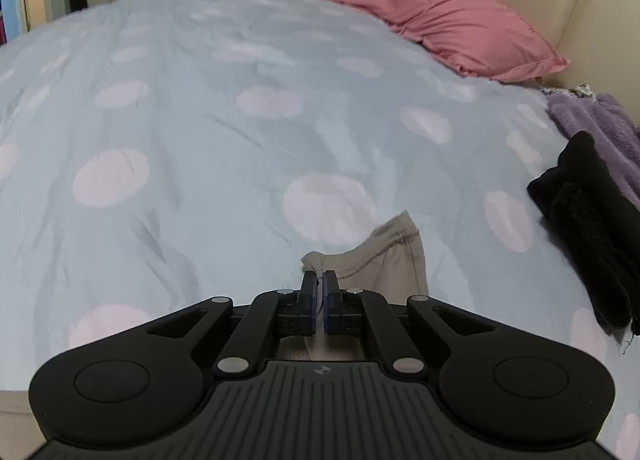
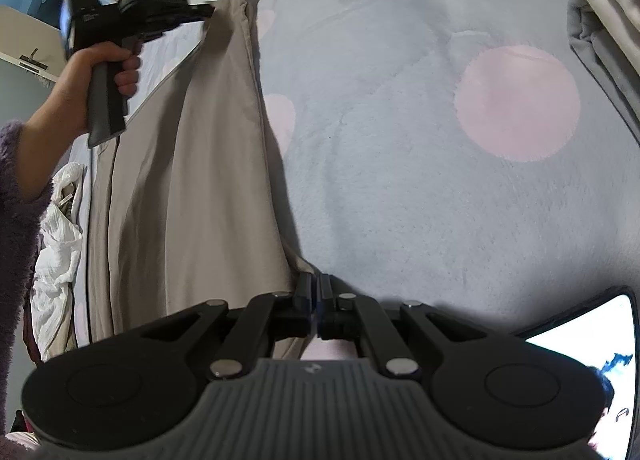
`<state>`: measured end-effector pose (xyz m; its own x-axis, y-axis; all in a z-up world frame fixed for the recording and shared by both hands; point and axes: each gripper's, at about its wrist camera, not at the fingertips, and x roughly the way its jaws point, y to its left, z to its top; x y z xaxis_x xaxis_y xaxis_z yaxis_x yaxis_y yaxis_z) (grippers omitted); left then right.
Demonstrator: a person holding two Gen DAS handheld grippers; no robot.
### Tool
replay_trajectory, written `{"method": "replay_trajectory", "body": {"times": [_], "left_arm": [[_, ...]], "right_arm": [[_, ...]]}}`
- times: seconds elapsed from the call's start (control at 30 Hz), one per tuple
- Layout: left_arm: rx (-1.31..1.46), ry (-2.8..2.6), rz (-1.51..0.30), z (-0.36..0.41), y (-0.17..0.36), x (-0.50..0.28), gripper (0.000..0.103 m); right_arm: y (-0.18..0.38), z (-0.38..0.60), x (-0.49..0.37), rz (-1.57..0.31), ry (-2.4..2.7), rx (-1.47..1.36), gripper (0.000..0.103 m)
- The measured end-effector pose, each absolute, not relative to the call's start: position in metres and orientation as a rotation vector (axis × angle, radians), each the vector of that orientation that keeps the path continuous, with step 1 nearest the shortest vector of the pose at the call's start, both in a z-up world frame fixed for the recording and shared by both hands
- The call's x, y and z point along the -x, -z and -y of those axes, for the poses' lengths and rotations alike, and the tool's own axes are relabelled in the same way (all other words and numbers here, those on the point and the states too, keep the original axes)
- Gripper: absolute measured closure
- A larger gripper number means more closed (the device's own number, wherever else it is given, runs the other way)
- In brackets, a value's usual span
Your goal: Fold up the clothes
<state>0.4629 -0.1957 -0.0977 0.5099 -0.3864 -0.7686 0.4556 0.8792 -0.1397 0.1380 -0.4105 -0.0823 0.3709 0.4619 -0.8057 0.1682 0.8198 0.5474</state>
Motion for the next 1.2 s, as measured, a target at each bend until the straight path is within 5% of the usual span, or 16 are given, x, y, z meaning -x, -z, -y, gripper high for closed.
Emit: {"method": "replay_trajectory", "body": {"times": [0.37,0.6,0.7,1.2], "left_arm": [[-0.226,0.437,-0.883,0.19,0.086,-0.467,0.102],[-0.234,0.379,-0.856,0.177,0.066,-0.449,0.084],[-0.24,0.382,-0.855,0.173,0.054,-0.435,0.083],[-0.246,0.555,-0.833,0.104,0.006,-0.242,0.085]], "right_arm": [[0.071,0.404,-0.129,-1.181,-0.176,-0.58,0.099],[0.053,0.386,-0.117,-1.138,-0.174,-0.459,0.094],[0.039,0.377,-0.108,-1.094,-0.192,-0.388,0.077],[0.023,0.317,-0.06,-1.009,-0.441,-0.168,0.076]]}}
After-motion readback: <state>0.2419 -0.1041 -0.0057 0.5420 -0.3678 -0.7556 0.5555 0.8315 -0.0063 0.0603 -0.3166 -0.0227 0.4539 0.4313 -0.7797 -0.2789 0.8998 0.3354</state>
